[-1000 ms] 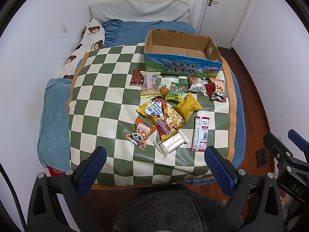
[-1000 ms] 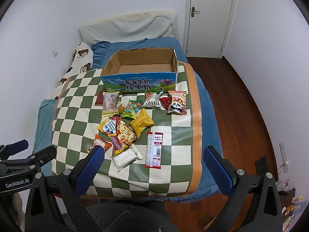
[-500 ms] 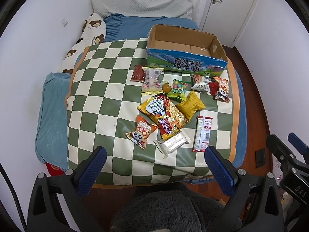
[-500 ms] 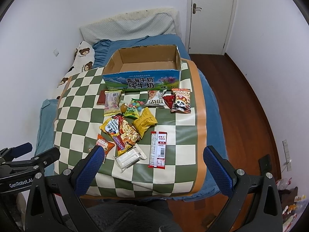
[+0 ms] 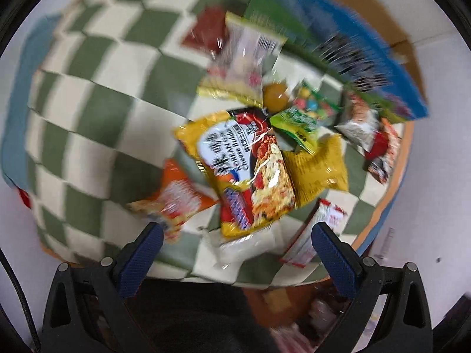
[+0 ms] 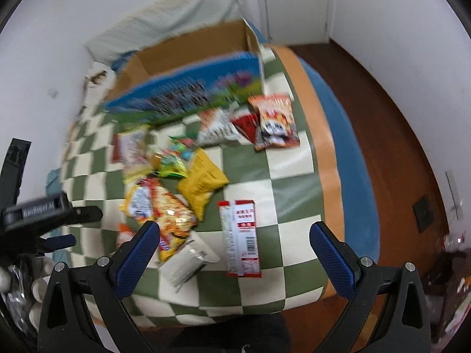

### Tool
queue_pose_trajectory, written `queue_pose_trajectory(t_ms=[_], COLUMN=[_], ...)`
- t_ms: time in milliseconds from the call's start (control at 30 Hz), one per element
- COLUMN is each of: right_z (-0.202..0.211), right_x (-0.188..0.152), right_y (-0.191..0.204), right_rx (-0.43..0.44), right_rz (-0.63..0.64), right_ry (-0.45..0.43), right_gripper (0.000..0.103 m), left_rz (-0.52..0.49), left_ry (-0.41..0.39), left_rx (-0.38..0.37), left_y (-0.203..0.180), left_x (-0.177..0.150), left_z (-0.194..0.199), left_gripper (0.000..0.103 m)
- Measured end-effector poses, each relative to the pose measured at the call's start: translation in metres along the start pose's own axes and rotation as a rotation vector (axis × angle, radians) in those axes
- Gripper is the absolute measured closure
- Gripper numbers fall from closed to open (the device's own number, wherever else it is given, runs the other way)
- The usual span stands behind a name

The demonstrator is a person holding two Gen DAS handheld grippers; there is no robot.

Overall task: Organize snacks
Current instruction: 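Grasp the yellow Buldak noodle pack with left tool while right tool grasps white bread pack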

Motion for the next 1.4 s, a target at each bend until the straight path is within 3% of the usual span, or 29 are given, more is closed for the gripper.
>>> queue_pose_trajectory(t_ms=[267, 333, 400, 500, 700, 767, 867, 967, 1067, 1233, 1300, 1400], right_z=[-0.08, -0.091, -0.099, -0.105, -0.132, -0.146, -0.164, -0.164, -0.167, -0.194, -0.209, -0.22], right_x=[0.007, 0.008, 0.007, 0.0, -0.018, -0.024, -0.035, -0.048, -0.07, -0.094, -0.1, -0.103], right_y=[-0.013, -0.011, -0.011, -0.016, -0.031, -0.031, -0.029, -0.021, -0.005, 0.02, 0.032, 0.046], right_rx=[-0.019, -0.017, -0.01, -0.032, -0.062, -0.07, -0.074, -0.01, 0.113, 0.185, 0.234, 0.171], right_rz=[-0.083, -0.098, -0.107, -0.102, -0.115, -0.104, -0.108, -0.15, -0.26, -0.376, -0.413, -0.358], right_ry=[0.059, 0.077, 0.099, 0.121, 0.199, 0.222, 0.278, 0.313, 0.391, 0.443, 0.448, 0.453], right_gripper=[0.002, 0.002, 0.003, 0.003, 0.006, 0.009, 0.014, 0.014, 0.014, 0.016, 0.031, 0.041], left_rz=[0.143, 0.176, 0.165, 0.036, -0.413, -0.546, -0.649, -0.652, -0.602, -0.48, -0.469, -0.466], left_ry=[0.221, 0.219, 0.167, 0.111, -0.058, -0.083, -0.091, -0.082, -0.048, 0.029, 0.034, 0.04], left_rx=[-0.021, -0.015, 0.018, 0.066, 0.286, 0.348, 0.403, 0.409, 0.388, 0.291, 0.281, 0.276], left_y=[-0.015, -0.014, -0.015, -0.026, -0.063, -0.067, -0.067, -0.062, -0.052, -0.031, -0.028, -0.033], left_x=[0.039, 0.04, 0.042, 0.037, 0.018, 0.016, 0.015, 0.015, 0.015, 0.013, 0.012, 0.005], left_z=[-0.109, -0.12, -0.119, -0.112, -0.087, -0.083, -0.078, -0.082, -0.097, -0.104, -0.102, -0.091], left_gripper=[0.0, 0.006, 0.012, 0.015, 0.017, 0.017, 0.017, 0.017, 0.015, 0.015, 0.015, 0.015])
Point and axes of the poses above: each gripper's, at about its wrist camera, not at the fingertips, and z roughly against the way its jaws point, y to its left, x to its top, the point moved 3 cm from there along -z, roughly the way its jaws point, and after that the axes turned 2 degrees about x, right-handed, at the moved point
